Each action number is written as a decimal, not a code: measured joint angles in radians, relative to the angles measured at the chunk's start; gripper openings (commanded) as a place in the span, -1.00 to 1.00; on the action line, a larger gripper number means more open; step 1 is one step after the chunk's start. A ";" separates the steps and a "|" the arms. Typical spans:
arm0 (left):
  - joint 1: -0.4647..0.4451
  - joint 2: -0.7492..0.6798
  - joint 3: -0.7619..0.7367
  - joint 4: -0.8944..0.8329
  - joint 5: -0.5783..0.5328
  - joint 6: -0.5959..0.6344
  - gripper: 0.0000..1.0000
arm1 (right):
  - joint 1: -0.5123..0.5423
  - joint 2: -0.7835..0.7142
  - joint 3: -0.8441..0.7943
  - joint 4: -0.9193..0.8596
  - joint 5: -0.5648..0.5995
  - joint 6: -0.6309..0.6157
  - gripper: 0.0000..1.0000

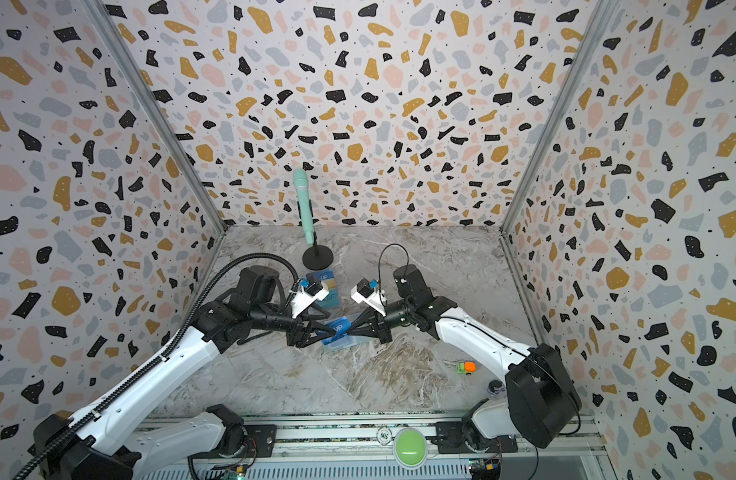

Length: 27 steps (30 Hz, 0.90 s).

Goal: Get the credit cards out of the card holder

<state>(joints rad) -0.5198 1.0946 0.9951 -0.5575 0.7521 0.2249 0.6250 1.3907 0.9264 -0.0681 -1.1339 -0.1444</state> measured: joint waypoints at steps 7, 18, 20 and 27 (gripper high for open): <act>0.000 0.000 0.001 -0.004 0.019 0.001 -0.11 | 0.003 0.019 0.018 -0.034 0.001 -0.033 -1.00; 0.000 0.012 0.001 -0.011 0.029 0.002 -0.38 | 0.004 0.019 0.032 -0.039 0.001 -0.056 -1.00; 0.000 0.015 0.001 -0.011 0.029 0.002 -0.41 | 0.004 0.019 0.032 -0.039 0.001 -0.060 -1.00; 0.000 0.023 0.001 -0.011 0.029 0.001 -0.62 | 0.003 0.025 0.047 -0.045 0.001 -0.068 -1.00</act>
<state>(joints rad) -0.5198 1.1172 0.9962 -0.5690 0.7807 0.2256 0.6285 1.4158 0.9730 -0.1127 -1.1328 -0.2123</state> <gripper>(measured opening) 0.223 0.048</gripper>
